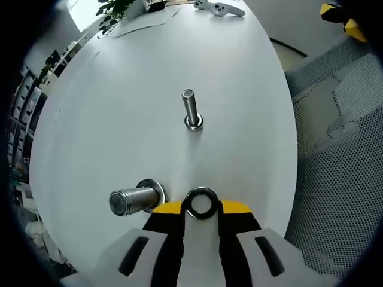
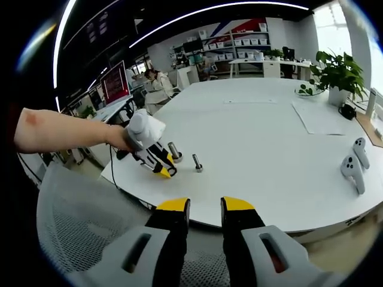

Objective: Place the washer onto the threaded stud by aligning its center hole with the stud, sliding it down to the base, and recovering from edge contact or off-axis alignment until the washer reaches the visible bottom stop.

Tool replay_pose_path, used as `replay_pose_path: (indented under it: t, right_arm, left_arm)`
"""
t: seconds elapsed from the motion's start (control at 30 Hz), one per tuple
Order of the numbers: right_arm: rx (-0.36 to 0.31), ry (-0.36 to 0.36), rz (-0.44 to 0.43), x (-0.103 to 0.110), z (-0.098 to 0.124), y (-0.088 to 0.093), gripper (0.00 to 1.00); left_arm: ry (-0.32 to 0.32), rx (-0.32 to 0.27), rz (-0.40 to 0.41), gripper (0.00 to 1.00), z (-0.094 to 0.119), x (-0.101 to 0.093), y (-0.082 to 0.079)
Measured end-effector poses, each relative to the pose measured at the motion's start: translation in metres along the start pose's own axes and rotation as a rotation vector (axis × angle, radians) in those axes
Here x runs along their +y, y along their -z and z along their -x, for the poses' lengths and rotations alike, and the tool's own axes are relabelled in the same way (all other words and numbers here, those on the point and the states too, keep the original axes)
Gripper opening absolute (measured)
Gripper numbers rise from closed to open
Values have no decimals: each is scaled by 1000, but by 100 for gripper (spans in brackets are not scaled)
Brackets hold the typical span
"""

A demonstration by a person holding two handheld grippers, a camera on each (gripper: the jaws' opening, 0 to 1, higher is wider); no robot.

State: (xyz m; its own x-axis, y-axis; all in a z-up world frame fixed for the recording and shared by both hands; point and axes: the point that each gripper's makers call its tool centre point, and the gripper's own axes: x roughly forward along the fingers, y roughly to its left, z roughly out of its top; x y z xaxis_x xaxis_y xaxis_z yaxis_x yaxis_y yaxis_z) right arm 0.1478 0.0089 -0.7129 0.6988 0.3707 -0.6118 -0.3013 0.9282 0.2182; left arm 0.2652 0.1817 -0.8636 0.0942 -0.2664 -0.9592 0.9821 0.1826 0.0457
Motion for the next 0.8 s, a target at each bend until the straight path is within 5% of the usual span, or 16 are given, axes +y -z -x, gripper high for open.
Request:
replay_pose_path:
  t: [0.8]
  right_arm:
    - [-5,-3,1,1,0,-1,23]
  left_arm:
    - [-16,-23,14,18,33,7,0]
